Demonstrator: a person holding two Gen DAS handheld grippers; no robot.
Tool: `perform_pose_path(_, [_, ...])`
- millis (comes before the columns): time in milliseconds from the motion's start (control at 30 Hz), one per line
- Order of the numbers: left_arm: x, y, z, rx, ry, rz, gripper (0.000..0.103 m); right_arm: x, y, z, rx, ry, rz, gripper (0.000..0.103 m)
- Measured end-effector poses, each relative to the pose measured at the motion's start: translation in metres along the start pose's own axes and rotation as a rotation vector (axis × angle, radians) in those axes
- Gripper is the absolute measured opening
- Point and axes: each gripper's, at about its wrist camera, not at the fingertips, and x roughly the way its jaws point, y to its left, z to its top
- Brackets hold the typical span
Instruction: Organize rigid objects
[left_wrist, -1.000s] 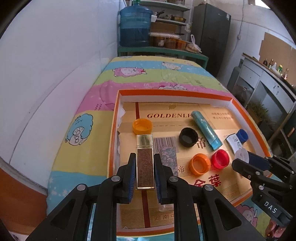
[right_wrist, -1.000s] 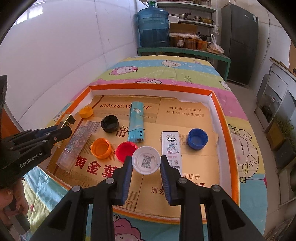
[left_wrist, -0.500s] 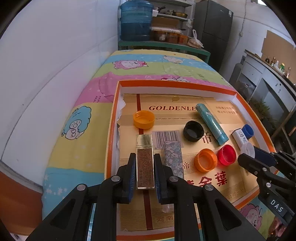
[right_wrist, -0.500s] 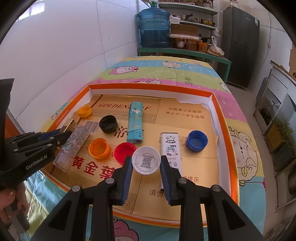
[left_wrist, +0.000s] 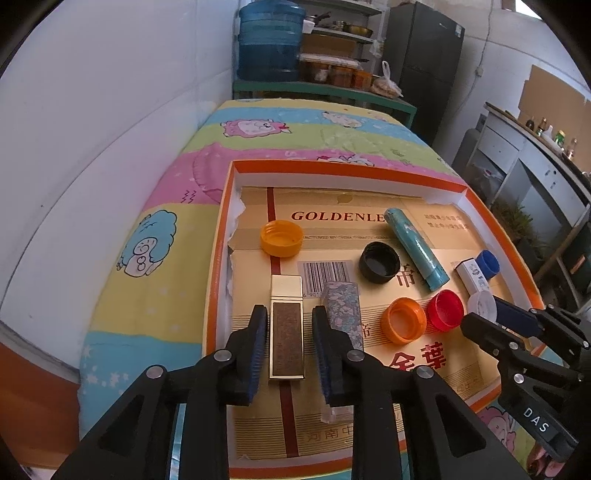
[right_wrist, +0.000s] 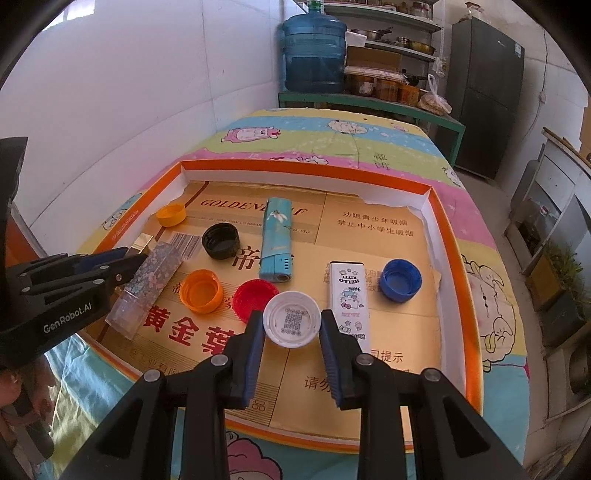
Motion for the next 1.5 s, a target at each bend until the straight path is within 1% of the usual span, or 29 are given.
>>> perform_pose_path(267, [-0.003,-0.005,-0.001,0.016,-0.008,-0.008,0.042,-0.001,0.000,0.000,0.007,-0.005,0.000,0.031])
perform_pose_path(367, [-0.005,-0.005,0.000,0.015,-0.014,-0.004,0.046,-0.003,-0.002,0.000,0.013,-0.012,-0.001,0.031])
perform_pose_path(933, [-0.025,-0.002,0.001,0.008,-0.051,0.002,0.047,-0.020,-0.001,0.001,0.017,-0.035,-0.007,0.031])
perform_pose_path(1167, [-0.043,-0.003,-0.001,-0.005,-0.086,-0.009,0.047,-0.032,0.001,0.000,0.025,-0.054,-0.015,0.031])
perform_pose_path(1500, [-0.071,-0.011,-0.011,0.010,-0.124,-0.019,0.047,-0.056,0.007,-0.004,0.039,-0.078,-0.036,0.031])
